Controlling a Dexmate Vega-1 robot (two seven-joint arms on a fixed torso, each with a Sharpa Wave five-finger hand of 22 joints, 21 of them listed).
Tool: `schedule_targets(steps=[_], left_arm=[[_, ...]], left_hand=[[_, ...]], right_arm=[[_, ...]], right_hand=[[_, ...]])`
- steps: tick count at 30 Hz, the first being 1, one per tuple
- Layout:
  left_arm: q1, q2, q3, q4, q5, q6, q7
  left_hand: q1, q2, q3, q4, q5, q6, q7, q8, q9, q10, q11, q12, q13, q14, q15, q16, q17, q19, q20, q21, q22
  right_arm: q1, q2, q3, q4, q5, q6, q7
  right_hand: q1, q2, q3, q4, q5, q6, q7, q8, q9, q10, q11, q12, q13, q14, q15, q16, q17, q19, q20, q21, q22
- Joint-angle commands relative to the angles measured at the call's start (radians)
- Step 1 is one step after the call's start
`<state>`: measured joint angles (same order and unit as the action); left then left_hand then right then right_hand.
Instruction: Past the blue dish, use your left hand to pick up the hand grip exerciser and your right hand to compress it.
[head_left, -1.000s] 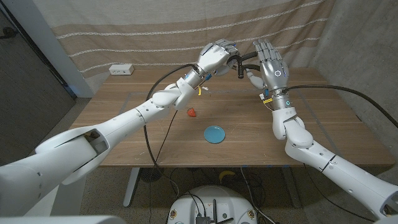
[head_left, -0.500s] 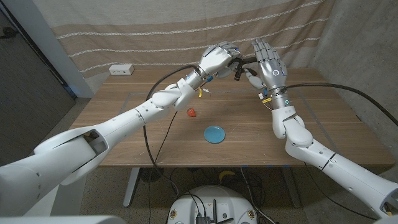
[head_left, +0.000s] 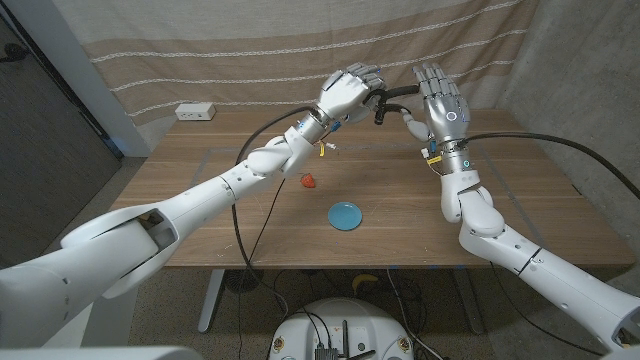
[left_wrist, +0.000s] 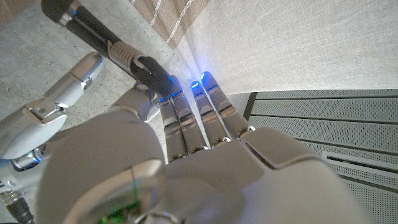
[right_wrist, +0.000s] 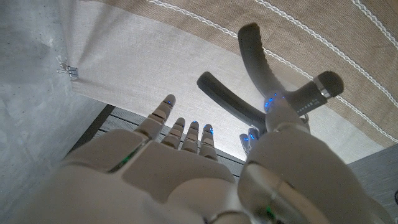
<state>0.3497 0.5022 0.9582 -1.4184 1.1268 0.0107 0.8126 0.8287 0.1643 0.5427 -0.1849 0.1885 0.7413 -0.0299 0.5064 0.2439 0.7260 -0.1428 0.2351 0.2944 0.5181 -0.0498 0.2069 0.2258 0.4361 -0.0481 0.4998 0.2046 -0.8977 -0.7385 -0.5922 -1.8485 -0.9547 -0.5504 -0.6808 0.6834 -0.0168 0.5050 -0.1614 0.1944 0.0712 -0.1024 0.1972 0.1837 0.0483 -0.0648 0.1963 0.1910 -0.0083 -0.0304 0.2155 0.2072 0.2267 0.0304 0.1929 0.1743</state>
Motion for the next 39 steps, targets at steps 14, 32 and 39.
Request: schedule_targets(steps=[14,32,39], left_arm=[[0.035,-0.078,-0.056,0.095,-0.291,-0.011,0.072],[0.097,-0.096,-0.171,0.014,-0.592,-0.125,-0.152],[0.105,-0.107,-0.199,0.004,-0.657,-0.146,-0.211]], left_hand=[[0.048,0.011,0.026,0.018,0.002,0.008,0.019,0.334,0.254,-0.055,-0.051,-0.012,-0.001,-0.012,-0.168,0.0,0.002,0.013,-0.011,0.021,0.002],[0.057,0.009,0.026,0.02,0.003,0.007,0.02,0.339,0.246,-0.064,-0.053,-0.02,-0.004,-0.013,-0.172,-0.001,-0.002,0.025,-0.017,0.035,0.003],[0.057,0.009,0.028,0.023,0.004,0.003,0.02,0.342,0.246,-0.074,-0.051,-0.025,-0.005,-0.02,-0.17,-0.004,-0.005,0.022,-0.017,0.038,0.004]], right_arm=[[-0.06,-0.006,0.086,-0.048,0.141,0.014,-0.069],[-0.095,-0.033,0.124,-0.067,0.206,0.083,-0.099],[-0.11,-0.052,0.13,-0.086,0.199,0.088,-0.088]], right_hand=[[-0.012,0.017,-0.019,0.01,0.005,0.028,-0.03,0.012,0.004,0.022,-0.018,0.01,0.002,0.012,-0.038,0.011,0.006,0.016,0.001,0.01,0.004],[-0.053,0.028,-0.048,0.026,0.004,0.038,-0.007,0.006,0.004,0.032,-0.008,0.008,0.002,0.016,-0.025,0.016,0.01,0.018,0.02,0.01,0.005],[-0.086,0.007,-0.074,0.031,-0.005,0.029,0.019,-0.001,0.003,0.029,0.01,0.005,0.003,0.014,-0.008,0.014,0.01,0.019,0.04,0.01,0.005]])
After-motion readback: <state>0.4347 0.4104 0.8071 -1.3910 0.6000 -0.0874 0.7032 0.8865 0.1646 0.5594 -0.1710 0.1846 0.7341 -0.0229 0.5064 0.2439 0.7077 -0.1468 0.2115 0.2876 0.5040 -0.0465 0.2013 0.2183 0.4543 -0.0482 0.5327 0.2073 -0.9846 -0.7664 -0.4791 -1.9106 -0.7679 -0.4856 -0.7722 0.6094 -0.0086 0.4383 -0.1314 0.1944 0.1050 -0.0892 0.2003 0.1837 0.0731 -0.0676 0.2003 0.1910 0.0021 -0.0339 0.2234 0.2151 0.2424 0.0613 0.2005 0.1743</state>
